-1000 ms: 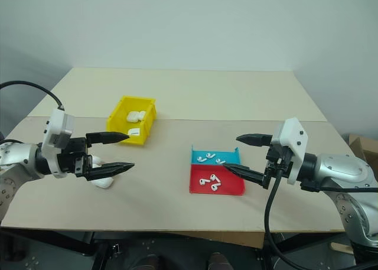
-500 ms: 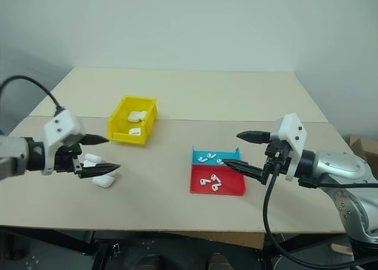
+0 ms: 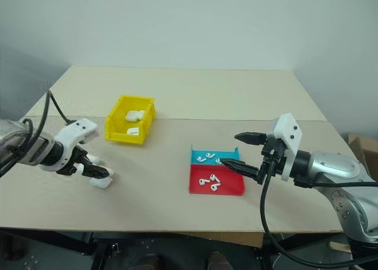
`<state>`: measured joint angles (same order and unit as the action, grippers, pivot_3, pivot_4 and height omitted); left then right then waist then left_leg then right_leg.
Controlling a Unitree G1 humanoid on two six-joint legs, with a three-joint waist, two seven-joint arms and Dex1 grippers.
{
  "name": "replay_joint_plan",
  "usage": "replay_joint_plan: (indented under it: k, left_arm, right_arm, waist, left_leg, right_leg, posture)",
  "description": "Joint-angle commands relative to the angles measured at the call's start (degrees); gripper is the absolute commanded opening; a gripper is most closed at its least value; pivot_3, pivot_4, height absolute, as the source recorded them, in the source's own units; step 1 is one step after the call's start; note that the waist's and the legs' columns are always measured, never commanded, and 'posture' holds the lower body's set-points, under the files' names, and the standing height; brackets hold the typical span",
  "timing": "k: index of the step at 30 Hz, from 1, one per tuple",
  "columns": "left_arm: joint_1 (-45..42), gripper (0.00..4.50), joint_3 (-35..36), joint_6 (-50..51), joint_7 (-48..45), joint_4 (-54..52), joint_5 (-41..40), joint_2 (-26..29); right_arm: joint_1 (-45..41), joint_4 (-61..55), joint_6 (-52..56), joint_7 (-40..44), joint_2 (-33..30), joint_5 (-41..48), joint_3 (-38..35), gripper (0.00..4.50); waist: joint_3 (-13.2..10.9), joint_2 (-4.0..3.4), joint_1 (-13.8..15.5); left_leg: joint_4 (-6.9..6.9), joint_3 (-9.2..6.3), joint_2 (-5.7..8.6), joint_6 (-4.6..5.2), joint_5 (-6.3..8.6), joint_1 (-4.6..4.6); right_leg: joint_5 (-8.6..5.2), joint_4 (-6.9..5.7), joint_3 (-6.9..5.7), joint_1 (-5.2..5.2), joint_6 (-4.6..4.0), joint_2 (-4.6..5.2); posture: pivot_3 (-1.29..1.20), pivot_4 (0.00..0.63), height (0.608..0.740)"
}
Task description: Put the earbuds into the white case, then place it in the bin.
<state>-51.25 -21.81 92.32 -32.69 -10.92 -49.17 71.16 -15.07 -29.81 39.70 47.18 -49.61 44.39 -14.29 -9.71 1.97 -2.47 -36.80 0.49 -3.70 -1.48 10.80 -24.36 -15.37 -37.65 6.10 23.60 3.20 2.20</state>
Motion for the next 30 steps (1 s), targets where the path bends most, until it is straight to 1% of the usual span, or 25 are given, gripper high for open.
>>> replay_joint_plan:
  k: [1,4,7,8,11,14,21,24,27,30]
  left_arm:
    - [-0.9,4.5,-3.9,0.2,4.8,2.3,-6.3,0.9]
    - [-1.6,4.5,-5.5,0.2,12.3,7.6,-10.1,-1.8]
    - [-1.8,4.5,-6.4,0.2,18.1,8.8,-13.3,-3.0]
    - [-1.7,4.5,-6.1,0.2,20.3,10.1,-14.6,-4.3]
    - [-2.1,4.5,-6.3,0.2,24.5,12.9,-16.6,-7.3]
    - [-3.0,4.5,-5.9,0.2,27.9,15.5,-16.4,-9.8]
    - [-5.4,4.5,-7.2,0.2,30.2,18.0,-16.0,-11.9]
    - [-5.6,4.5,-7.8,0.2,30.0,17.4,-15.0,-12.2]
    - [-4.8,4.5,-7.5,0.2,29.5,14.7,-12.3,-12.6]
    - [-4.3,4.0,-8.5,0.2,27.5,11.3,-9.7,-12.1]
  right_arm:
    - [-0.4,-1.7,1.0,0.1,-1.1,2.0,-2.0,4.49]
    - [-0.8,-1.5,1.5,0.4,-2.0,2.6,-2.5,4.49]
    - [-1.1,-1.3,1.8,0.5,-2.6,3.1,-2.7,4.49]
    - [-1.2,-1.3,1.8,0.6,-2.8,3.2,-2.6,4.49]
    - [-1.6,-1.3,2.0,0.8,-3.0,3.3,-2.3,4.49]
    - [-1.9,-1.2,2.0,0.8,-3.0,3.3,-2.2,4.49]
    - [-1.4,-1.8,2.2,0.3,-2.8,3.6,-2.5,4.49]
    - [-1.0,-2.4,2.4,-0.2,-2.8,3.8,-2.9,4.49]
    - [-0.9,-2.6,2.4,-0.5,-2.8,4.0,-3.0,4.49]
    - [-1.0,-2.9,2.6,-1.1,-2.9,4.2,-3.0,4.5]
  waist:
    - [0.0,0.0,0.0]
    - [0.0,0.0,0.2]
    - [0.0,0.02,0.3]
    - [0.0,0.03,0.3]
    - [0.0,0.03,0.5]
    - [0.0,0.01,0.7]
    - [0.0,0.01,1.4]
    - [0.0,0.01,1.4]
    - [0.0,0.01,1.4]
    - [0.0,0.01,1.5]
  left_leg:
    - [0.0,0.0,0.0,0.0,0.0,0.01]
    - [-0.01,-0.01,0.0,0.0,0.0,0.01]
    - [-0.04,-0.03,0.02,0.0,0.0,0.02]
    - [-0.05,-0.03,0.01,0.0,0.0,0.01]
    - [-0.04,-0.05,0.04,0.0,0.0,0.0]
    - [-0.04,-0.08,0.08,0.0,0.0,0.05]
    - [-0.05,-0.14,0.13,-0.01,-0.01,0.12]
    - [-0.05,-0.15,0.13,-0.02,-0.01,0.08]
    - [-0.04,-0.15,0.13,-0.02,-0.01,0.06]
    - [-0.04,-0.15,0.14,-0.02,-0.01,0.06]
  right_leg:
    - [0.0,0.0,0.0,0.0,-0.01,0.0]
    - [0.0,-0.04,-0.01,-0.01,-0.01,0.0]
    - [0.02,-0.05,-0.02,-0.03,-0.03,0.01]
    - [0.04,-0.04,-0.02,-0.04,-0.08,0.01]
    - [0.12,-0.04,-0.02,-0.04,-0.2,0.03]
    - [0.12,-0.05,-0.03,-0.09,-0.22,0.04]
    - [0.13,-0.06,-0.05,-0.17,-0.22,0.05]
    - [0.13,-0.03,-0.06,-0.16,-0.23,0.05]
    - [0.13,-0.02,-0.06,-0.15,-0.23,0.05]
    - [0.13,-0.02,-0.06,-0.15,-0.23,0.06]
  posture:
    - [0.0,0.15,0.74]
    - [0.0,0.15,0.74]
    - [0.0,0.15,0.74]
    - [0.0,0.15,0.74]
    - [0.0,0.15,0.74]
    - [0.0,0.15,0.74]
    - [0.0,0.15,0.74]
    - [0.0,0.15,0.74]
    - [0.0,0.15,0.74]
    - [0.0,0.15,0.74]
